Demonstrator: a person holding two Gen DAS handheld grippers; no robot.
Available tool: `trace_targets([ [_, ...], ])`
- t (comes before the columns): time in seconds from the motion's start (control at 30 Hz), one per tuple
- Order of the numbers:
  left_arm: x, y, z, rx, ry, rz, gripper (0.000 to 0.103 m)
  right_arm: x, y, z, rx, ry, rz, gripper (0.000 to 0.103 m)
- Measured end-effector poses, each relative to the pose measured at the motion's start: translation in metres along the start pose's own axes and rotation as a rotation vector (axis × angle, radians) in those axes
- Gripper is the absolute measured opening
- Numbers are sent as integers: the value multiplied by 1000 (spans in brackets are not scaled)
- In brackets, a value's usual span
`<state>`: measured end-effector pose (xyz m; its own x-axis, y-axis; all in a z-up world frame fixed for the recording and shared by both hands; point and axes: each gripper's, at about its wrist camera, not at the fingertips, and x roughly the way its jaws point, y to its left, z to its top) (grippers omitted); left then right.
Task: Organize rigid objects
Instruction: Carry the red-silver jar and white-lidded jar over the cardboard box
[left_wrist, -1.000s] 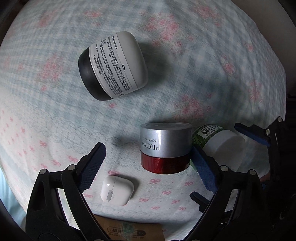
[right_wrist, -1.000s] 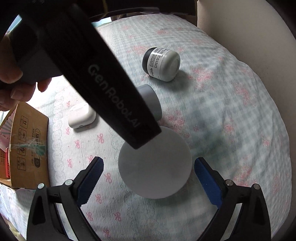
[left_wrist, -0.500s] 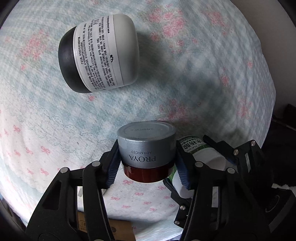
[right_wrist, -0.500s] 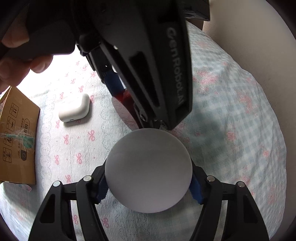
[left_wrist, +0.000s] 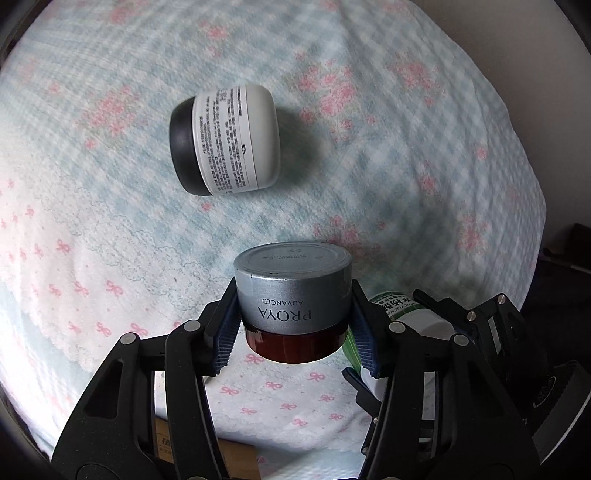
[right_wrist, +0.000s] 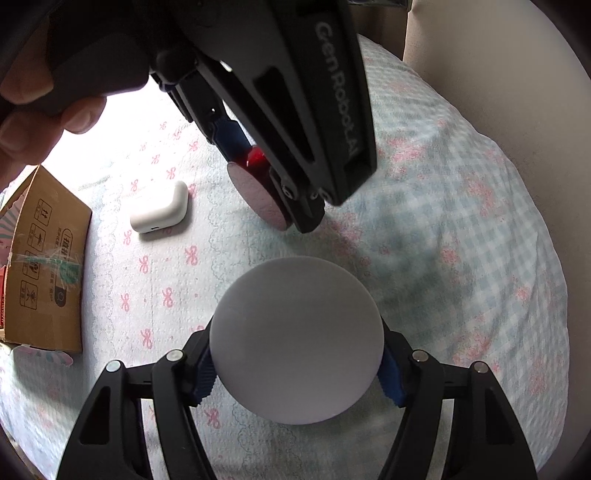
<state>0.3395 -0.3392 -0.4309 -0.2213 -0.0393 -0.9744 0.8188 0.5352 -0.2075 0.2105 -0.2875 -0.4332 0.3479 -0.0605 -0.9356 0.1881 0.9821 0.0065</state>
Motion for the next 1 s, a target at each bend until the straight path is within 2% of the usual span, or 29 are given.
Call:
trace_targets([
  [0.33,-98,8,-36,-89,-177,-25,50,-64,-18,9,10,-49,-32,66],
  [0.53,-167,18,-82,-169,-315,-41,50,-121,-19,30,-8,-89,-50,66],
  [0.73,-227,35,-154,-273,-440,-35,50,-184,3,53,-44,-143,-36,66],
  [1.0,-273,76,-281,-425,-539,28,50,-244,75,75,-129,-190,59,66],
])
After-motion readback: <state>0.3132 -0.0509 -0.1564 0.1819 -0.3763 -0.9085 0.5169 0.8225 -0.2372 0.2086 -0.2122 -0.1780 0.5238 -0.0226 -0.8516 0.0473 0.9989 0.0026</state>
